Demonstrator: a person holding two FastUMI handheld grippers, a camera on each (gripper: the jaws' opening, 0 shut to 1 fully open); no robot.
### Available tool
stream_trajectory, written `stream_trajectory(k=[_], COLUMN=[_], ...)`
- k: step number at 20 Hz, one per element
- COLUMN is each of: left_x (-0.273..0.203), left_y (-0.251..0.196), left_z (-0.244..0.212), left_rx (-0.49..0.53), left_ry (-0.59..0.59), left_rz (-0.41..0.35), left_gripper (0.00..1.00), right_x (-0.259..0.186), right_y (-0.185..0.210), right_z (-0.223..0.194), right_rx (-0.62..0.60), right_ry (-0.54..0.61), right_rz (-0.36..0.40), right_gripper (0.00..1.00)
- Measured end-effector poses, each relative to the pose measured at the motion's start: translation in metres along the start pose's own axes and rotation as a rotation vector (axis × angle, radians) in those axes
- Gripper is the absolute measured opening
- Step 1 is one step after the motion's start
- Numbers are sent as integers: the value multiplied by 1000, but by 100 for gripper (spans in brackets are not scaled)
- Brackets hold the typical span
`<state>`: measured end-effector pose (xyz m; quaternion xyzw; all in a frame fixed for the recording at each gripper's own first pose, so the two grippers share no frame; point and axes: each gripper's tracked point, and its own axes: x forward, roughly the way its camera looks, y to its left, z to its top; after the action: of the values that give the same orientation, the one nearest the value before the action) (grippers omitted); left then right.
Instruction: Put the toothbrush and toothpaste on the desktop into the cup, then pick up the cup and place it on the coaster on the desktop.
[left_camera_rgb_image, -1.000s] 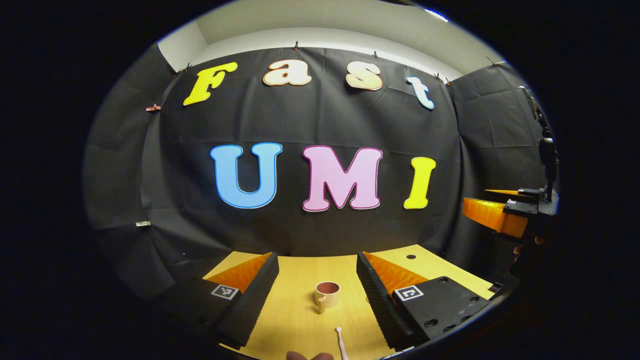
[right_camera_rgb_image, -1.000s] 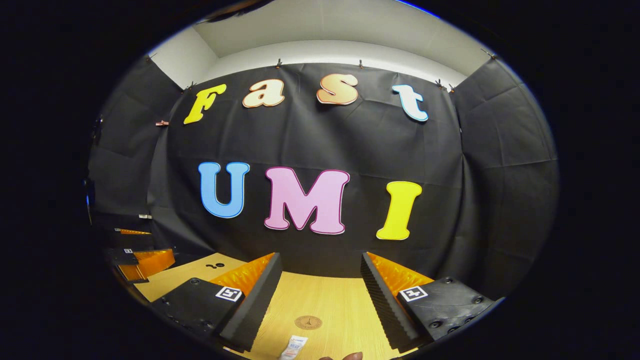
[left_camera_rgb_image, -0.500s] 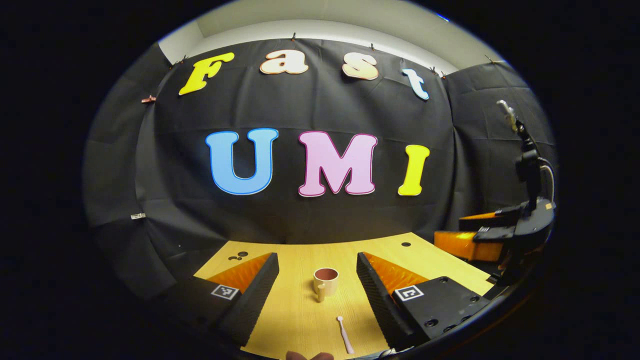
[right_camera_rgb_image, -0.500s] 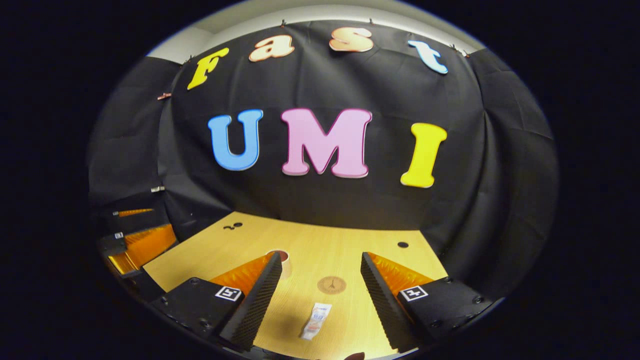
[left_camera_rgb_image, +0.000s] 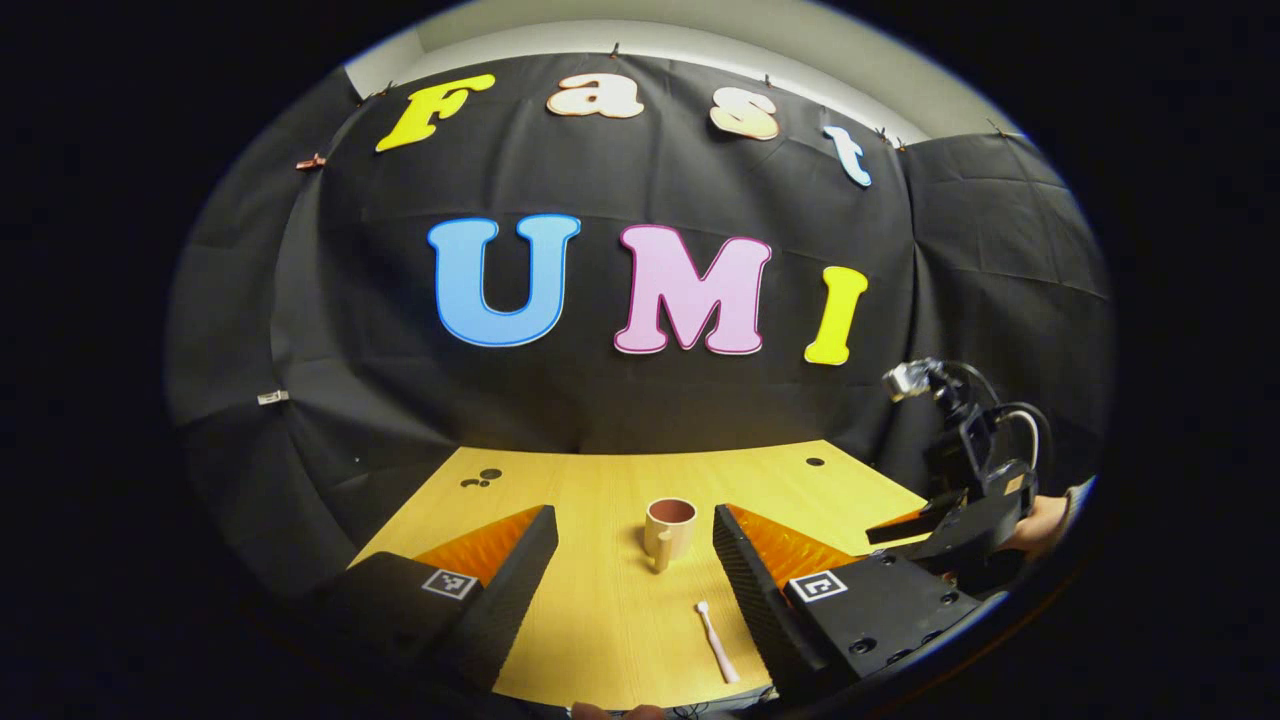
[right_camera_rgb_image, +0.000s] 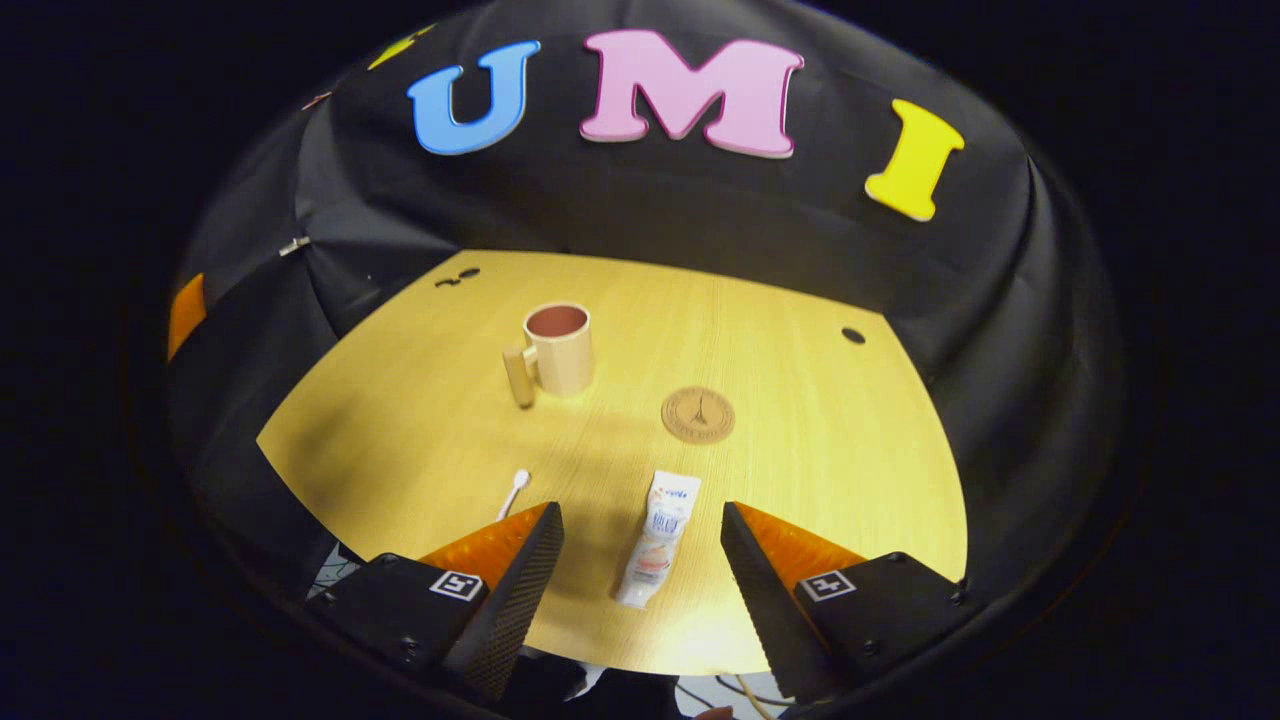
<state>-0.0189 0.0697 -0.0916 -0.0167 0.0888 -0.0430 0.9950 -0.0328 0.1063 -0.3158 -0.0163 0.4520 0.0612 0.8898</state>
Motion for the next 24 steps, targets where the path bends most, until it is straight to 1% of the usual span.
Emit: stream_trajectory(k=[3,7,9,12,15,17,19,20,21,23,24], left_x=[3,6,9,10,10,9,11,11,13,16,19], left_y=[13,22,23,21,18,13,6,4,1,-5,-9], left_z=[-14,-27,-34,-40,-48,-54,-58,-61,-62,-66,-71], left_rx=[8,3,-6,-7,-12,-18,-15,-12,-11,-19,-22], left_ry=[21,42,58,77,98,117,132,139,145,153,162], left_rz=[14,23,23,19,24,23,21,23,28,31,35], left_gripper=[97,97,97,97,97,97,97,97,97,97,97], right_x=[39,76,90,103,113,119,121,122,122,123,124], right_y=[-2,-4,-7,-13,-14,-17,-13,-16,-18,-20,-22], right_z=[-27,-53,-60,-66,-72,-78,-78,-77,-78,-80,-79], right_rx=[31,66,73,60,81,80,131,153,163,165,175], right_ry=[126,262,308,346,389,411,427,426,438,445,446], right_rz=[-14,-26,-38,-59,-55,-55,-31,-40,-41,-45,-47], right_gripper=[98,98,96,94,93,88,80,74,74,69,61])
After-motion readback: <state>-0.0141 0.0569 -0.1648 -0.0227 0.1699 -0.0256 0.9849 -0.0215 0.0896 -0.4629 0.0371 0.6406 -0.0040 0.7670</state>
